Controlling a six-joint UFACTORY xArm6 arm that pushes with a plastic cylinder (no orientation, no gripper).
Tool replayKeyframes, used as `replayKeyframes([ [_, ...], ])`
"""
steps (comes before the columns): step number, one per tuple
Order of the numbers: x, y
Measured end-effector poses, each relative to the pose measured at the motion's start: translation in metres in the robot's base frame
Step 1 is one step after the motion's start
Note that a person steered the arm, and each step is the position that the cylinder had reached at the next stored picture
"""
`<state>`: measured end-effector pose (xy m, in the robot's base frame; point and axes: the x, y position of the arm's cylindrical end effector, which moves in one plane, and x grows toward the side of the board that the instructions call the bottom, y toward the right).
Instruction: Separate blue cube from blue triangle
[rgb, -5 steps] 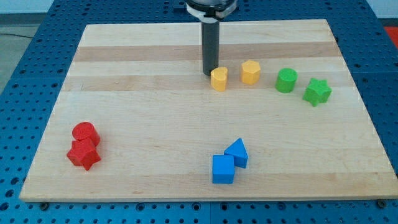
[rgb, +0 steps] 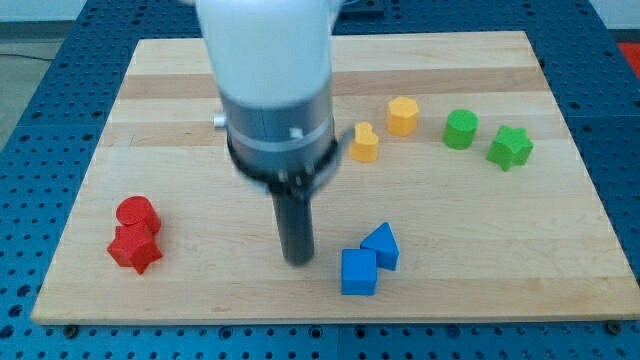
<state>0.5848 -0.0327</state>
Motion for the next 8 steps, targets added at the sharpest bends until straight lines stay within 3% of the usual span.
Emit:
replayKeyframes([
  [1, 0.033, 0.005],
  [3, -0.007, 0.136],
  [4, -0.038, 0.171],
  [7, -0.077, 0.102],
  [8, -0.109, 0.045],
])
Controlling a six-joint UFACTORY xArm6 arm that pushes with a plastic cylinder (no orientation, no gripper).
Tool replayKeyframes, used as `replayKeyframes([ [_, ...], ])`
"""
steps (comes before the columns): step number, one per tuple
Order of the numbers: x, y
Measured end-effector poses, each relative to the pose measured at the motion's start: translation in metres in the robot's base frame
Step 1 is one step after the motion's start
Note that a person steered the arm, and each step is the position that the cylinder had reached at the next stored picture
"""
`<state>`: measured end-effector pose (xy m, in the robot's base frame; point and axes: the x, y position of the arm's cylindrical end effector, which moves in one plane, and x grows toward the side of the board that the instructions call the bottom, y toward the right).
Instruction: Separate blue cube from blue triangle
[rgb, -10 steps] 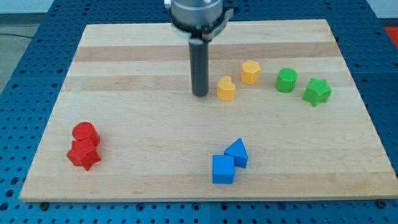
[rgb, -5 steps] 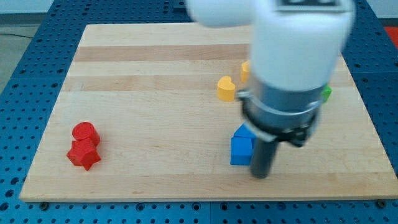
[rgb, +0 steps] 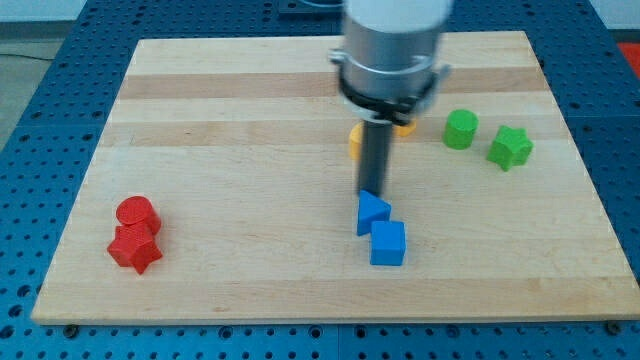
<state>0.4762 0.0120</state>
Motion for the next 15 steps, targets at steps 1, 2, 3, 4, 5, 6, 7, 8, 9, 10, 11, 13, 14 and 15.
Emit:
replayKeyframes([
  [1, 0.028, -0.034],
  [2, 0.088, -0.034],
  [3, 0.119, 0.031],
  [4, 0.093, 0.07],
  [5, 0.061, 0.069],
  [6, 0.064, 0.059],
  [7, 0.102, 0.049],
  [8, 0.096, 0.006],
  [9, 0.065, 0.012],
  [10, 0.026, 0.025],
  [11, 0.045, 0.007],
  [13, 0.008, 0.012],
  [14, 0.006, 0.036],
  [15, 0.014, 0.058],
])
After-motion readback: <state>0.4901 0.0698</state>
